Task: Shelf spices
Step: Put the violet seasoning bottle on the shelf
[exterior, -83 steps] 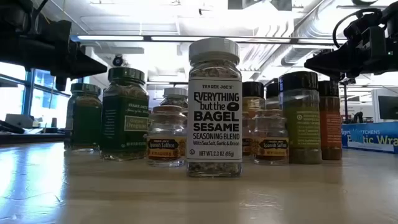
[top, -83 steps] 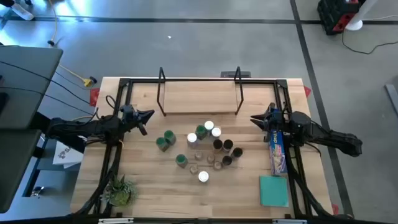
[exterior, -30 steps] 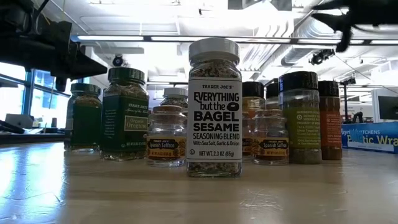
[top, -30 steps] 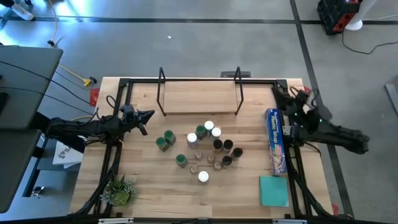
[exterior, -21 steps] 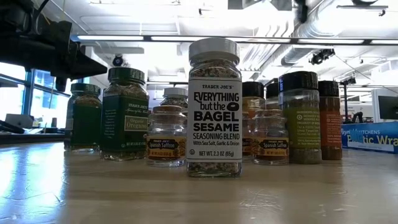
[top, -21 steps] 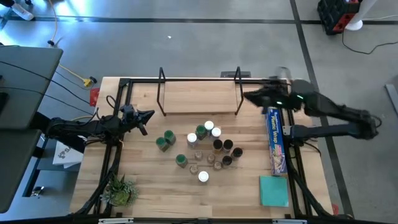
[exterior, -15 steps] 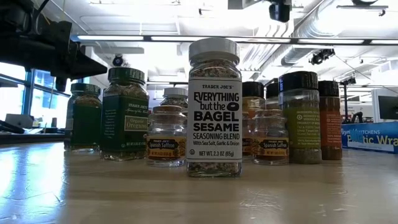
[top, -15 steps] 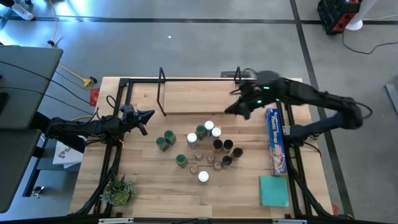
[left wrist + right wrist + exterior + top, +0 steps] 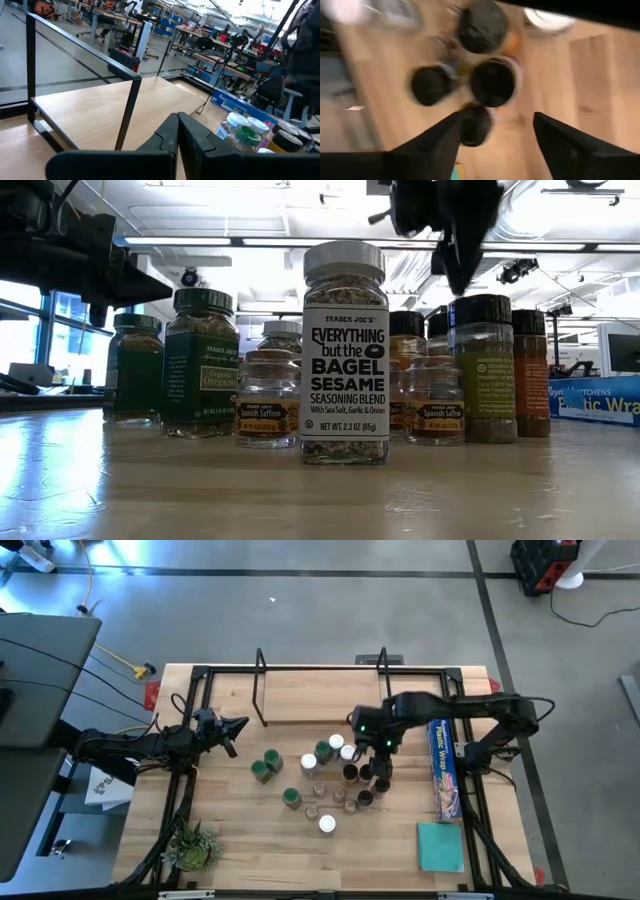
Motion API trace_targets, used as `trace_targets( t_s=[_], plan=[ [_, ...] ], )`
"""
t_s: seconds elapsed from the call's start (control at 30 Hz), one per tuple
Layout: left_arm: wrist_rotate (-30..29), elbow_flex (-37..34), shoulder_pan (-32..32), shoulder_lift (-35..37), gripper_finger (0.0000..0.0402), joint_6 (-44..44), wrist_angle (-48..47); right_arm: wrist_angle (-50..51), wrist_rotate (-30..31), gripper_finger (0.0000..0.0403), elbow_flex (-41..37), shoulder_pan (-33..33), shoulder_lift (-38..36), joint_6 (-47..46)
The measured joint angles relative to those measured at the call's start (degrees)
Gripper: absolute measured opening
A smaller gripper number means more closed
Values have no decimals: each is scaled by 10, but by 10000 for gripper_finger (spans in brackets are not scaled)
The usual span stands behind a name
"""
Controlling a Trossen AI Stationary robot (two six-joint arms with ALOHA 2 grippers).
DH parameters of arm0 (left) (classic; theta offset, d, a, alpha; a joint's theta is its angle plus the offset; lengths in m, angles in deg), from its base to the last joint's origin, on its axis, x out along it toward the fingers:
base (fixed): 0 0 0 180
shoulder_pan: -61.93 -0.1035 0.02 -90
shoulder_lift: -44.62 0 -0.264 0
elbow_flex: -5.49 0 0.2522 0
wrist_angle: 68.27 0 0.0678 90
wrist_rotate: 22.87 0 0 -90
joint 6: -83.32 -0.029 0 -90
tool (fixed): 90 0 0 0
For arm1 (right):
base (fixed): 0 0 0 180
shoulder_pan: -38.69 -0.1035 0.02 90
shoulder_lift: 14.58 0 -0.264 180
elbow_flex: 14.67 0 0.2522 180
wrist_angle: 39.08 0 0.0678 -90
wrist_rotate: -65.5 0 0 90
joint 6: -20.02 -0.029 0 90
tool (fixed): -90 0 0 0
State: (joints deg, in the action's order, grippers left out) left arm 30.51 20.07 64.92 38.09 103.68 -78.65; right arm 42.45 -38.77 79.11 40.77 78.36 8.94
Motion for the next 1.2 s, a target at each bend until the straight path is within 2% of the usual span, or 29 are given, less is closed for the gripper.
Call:
trace_targets(
  t_s=[0.07, 0.17, 0.33, 0.53, 0.63, 0.77, 0.93, 1.07, 1.2],
  plan=[
    [0, 0, 0, 0, 5, 0, 0, -16, 40, 266, -13, -11, 2, -6],
    [0, 0, 0, 0, 5, 0, 0, -58, 50, 277, -34, -23, 1, -21],
    [0, 0, 0, 0, 5, 0, 0, -138, 76, 279, -64, -50, 1, -62],
    [0, 0, 0, 0, 5, 0, 0, -148, 121, 280, -101, -64, 1, -98],
    [0, 0, 0, 0, 5, 0, 0, -173, 122, 279, -120, -64, 1, -107],
    [0, 0, 0, 0, 5, 0, 0, -197, 131, 259, -134, -63, 1, -114],
    [0, 0, 0, 0, 5, 0, 0, -199, 133, 194, -134, -62, 1, -105],
    [0, 0, 0, 0, 5, 0, 0, -181, 127, 189, -124, -58, 2, -110],
    [0, 0, 0, 0, 5, 0, 0, -107, 113, 189, -59, -35, -2, -107]
  ],
)
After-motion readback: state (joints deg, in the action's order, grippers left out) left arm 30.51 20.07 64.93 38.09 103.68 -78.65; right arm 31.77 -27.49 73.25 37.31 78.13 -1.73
